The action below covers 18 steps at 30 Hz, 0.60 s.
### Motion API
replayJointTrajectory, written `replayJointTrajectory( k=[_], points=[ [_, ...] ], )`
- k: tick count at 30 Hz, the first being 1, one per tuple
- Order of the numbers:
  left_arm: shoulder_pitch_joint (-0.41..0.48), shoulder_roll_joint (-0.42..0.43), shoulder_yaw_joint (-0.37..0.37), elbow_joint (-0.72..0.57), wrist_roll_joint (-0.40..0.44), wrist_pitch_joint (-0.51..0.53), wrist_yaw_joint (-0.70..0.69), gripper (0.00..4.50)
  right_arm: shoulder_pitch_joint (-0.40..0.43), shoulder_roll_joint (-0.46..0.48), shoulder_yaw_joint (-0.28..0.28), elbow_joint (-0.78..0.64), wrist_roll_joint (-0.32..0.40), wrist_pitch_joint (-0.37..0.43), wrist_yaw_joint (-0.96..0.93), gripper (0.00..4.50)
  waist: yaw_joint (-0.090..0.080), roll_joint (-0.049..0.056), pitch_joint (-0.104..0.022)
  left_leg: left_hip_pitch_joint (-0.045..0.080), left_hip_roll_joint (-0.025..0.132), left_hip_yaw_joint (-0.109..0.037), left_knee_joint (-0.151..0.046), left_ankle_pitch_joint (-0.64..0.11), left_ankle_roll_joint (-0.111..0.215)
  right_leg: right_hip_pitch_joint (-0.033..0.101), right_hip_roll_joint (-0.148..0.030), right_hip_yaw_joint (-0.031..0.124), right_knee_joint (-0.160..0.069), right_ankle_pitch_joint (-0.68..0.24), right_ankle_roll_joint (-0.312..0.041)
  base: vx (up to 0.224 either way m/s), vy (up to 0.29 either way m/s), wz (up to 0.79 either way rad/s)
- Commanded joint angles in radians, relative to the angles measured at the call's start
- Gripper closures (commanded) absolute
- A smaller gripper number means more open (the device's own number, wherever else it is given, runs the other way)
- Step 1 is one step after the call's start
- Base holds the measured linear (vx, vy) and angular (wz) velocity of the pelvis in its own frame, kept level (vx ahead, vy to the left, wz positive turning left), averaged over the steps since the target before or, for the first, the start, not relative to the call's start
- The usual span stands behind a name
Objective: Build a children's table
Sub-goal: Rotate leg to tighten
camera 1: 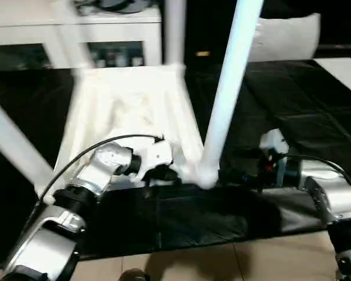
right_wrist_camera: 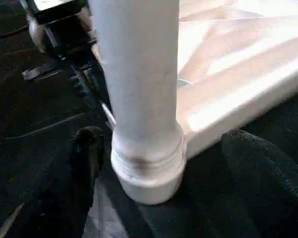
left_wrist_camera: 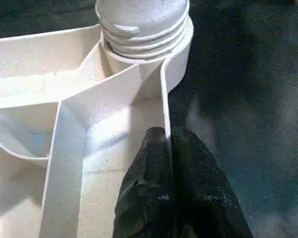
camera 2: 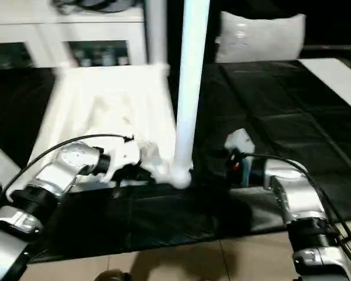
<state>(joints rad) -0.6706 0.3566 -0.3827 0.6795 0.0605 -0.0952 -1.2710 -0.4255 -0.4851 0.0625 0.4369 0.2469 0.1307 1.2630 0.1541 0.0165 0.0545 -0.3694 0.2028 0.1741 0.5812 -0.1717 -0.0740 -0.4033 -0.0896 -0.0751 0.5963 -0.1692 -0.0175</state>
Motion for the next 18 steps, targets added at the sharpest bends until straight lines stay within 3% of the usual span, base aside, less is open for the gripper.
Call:
replayJointTrajectory(
  k=[1, 4, 8, 18],
  points=[
    [-0.004, -0.008, -0.045, -0.048, -0.004, -0.039, -0.067, 4.5, -0.014, -0.019, 0.009, 0.005, 0.007, -0.018, 0.034, 0.42, -0.006, 0.001, -0.074, 0.017, 0.033, 0.0, -0.063, -0.221, 0.053, 0.05, -0.055, 0.039, -0.058, -0.16, -0.24, 0.0, 0.0, 0.0],
    [-0.003, 0.005, -0.062, -0.056, -0.006, -0.079, -0.119, 4.5, -0.02, -0.02, 0.034, 0.003, 0.021, -0.004, 0.112, 0.69, 0.0, -0.004, -0.075, 0.015, 0.033, 0.0, -0.062, -0.217, 0.059, 0.052, -0.055, 0.039, -0.054, -0.138, -0.243, 0.0, 0.0, 0.0],
    [-0.006, 0.006, -0.072, -0.069, -0.012, -0.099, -0.169, 4.5, -0.022, -0.005, 0.079, -0.001, 0.027, 0.008, 0.181, 1.1, 0.006, -0.002, -0.074, 0.015, 0.034, -0.001, -0.063, -0.225, 0.056, 0.052, -0.059, 0.039, -0.056, -0.166, -0.239, 0.0, 0.0, 0.0],
    [-0.016, -0.004, -0.073, -0.068, -0.021, -0.098, -0.191, 4.5, -0.039, 0.008, 0.106, 0.032, 0.032, 0.024, 0.234, 1.89, 0.006, -0.004, -0.072, 0.014, 0.033, -0.003, -0.065, -0.25, 0.039, 0.05, -0.06, 0.041, -0.062, -0.242, -0.213, 0.0, 0.0, 0.0]
  ],
)
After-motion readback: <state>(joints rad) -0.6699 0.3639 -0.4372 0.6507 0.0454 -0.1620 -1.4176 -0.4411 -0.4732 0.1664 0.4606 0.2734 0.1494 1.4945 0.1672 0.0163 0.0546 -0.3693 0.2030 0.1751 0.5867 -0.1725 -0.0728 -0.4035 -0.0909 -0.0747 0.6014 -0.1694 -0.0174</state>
